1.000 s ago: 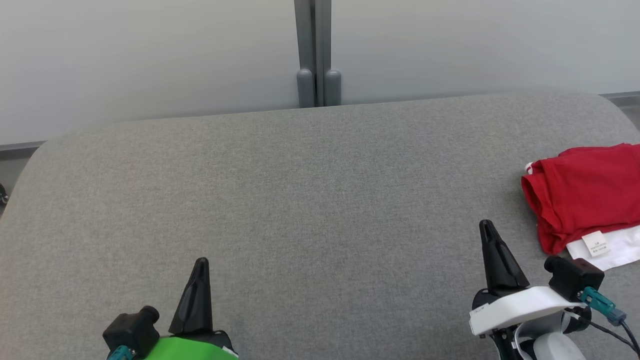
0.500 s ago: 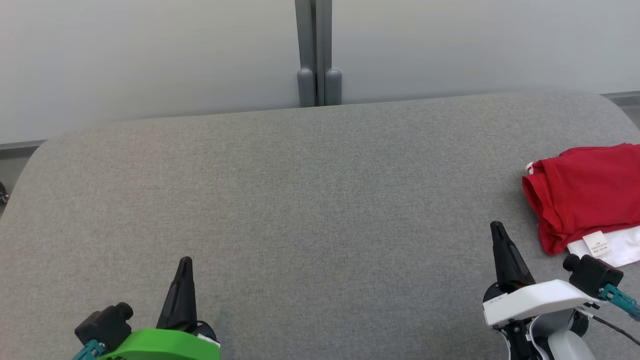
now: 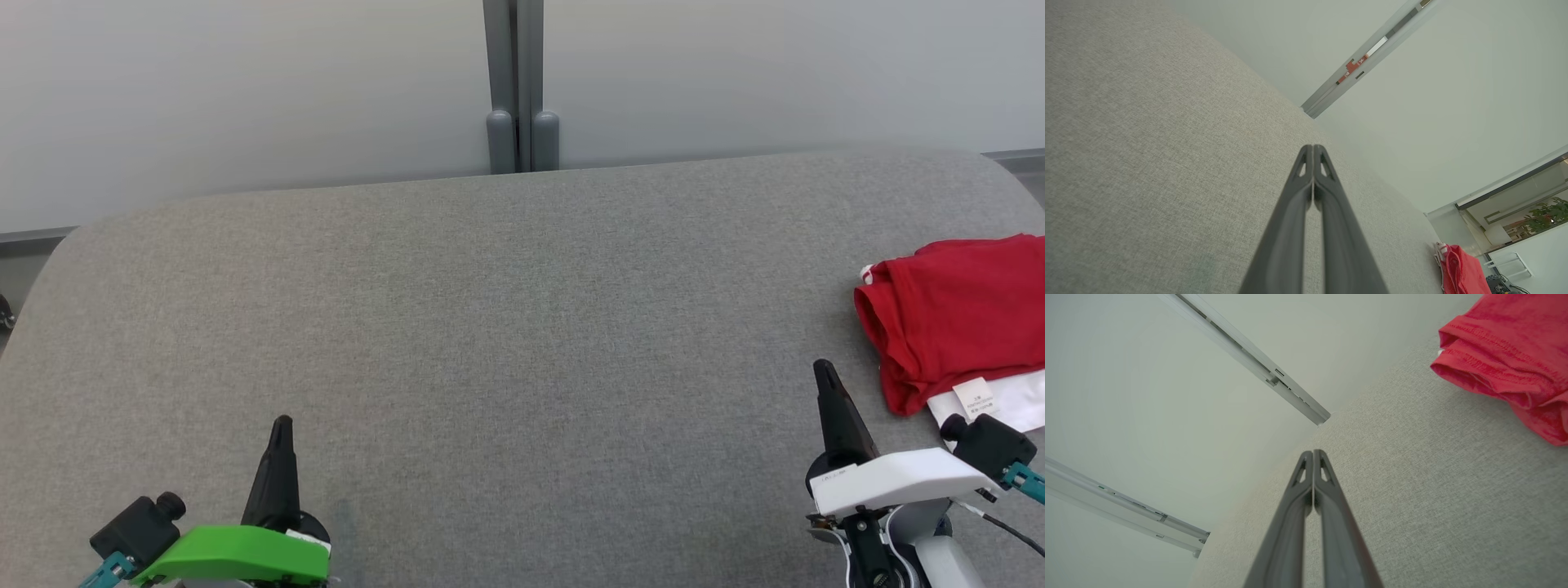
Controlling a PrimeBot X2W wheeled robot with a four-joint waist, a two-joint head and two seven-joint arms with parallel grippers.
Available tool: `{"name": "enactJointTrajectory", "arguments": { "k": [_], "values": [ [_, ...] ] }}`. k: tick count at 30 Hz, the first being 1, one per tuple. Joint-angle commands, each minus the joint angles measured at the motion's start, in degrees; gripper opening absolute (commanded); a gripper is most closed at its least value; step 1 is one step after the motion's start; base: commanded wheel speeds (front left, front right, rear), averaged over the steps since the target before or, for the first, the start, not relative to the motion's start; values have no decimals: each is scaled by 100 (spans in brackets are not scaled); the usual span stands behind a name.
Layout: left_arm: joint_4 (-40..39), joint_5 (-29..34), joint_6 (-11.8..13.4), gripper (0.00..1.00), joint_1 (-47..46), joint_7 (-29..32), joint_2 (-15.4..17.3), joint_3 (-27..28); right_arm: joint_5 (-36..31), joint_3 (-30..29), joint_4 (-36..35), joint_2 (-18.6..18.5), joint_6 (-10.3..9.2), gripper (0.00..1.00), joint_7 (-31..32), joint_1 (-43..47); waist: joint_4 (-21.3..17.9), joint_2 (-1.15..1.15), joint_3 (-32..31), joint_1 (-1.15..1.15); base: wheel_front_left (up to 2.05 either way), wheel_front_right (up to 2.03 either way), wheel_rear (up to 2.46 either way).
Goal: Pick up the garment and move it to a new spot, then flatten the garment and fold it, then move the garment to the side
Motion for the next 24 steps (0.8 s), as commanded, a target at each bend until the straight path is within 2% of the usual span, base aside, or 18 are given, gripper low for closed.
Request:
{"name": "enactJointTrajectory", "arguments": {
  "k": [1,24],
  "values": [
    [-47,-207,-38,0,-211,47,41,55,206,-43,-42,-24,-2,0,49,-158,1,0,1,0,0,0,0],
    [112,-1610,-126,0,-405,432,66,367,1639,-252,43,-35,-3,0,442,-229,16,0,18,0,0,0,0]
  ]
}}
